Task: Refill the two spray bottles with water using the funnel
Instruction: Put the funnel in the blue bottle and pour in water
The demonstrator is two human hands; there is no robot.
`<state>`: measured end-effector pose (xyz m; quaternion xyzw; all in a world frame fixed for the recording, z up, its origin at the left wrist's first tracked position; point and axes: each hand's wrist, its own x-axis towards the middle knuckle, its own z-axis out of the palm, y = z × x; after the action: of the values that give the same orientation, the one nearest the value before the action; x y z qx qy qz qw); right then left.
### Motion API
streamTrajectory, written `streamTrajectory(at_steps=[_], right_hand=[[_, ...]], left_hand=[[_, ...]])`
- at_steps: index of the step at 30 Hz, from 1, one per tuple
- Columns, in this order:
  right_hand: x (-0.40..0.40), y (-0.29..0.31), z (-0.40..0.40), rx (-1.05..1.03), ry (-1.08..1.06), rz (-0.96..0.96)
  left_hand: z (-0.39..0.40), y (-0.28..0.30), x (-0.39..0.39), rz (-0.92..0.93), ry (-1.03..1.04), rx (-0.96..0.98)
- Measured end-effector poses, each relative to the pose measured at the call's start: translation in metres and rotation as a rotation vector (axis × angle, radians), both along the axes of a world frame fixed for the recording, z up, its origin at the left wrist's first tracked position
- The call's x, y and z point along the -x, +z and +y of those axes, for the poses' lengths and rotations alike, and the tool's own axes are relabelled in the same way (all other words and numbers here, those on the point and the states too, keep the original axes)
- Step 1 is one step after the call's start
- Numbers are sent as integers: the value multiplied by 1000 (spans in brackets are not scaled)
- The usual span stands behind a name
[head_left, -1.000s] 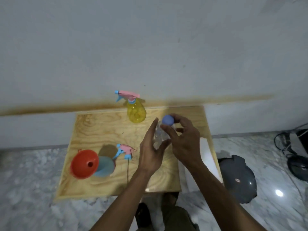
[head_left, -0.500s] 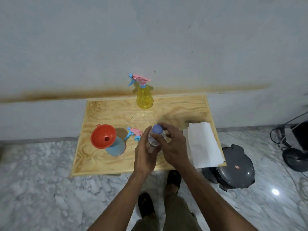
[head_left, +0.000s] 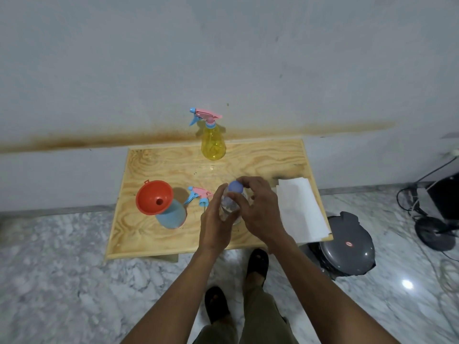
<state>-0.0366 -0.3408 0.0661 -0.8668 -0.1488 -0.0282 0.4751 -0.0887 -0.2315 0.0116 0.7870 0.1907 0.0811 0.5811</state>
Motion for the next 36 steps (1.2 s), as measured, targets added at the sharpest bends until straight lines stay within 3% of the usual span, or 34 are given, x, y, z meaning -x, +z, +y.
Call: streamTrajectory(at_steps=[5,11,18,23,29,36], right_hand=[[-4,4,-5,15,94,15],[-2,5,-1,-23,-21,8],[-9,13,-8,84,136,-23],[-10,10,-5,34,47,-43],[-11,19,-8,50,148,-14],[-9,14,-4,37,-4,-10]], left_hand=[[-2,3,0,5,12,29],[-3,3,2,-5,-11,9],[-6,-2,1,20,37,71],[-6,-3,2,15,11,27],[-8,-4,1,34,51,57],[-8,1,2,30,13,22]])
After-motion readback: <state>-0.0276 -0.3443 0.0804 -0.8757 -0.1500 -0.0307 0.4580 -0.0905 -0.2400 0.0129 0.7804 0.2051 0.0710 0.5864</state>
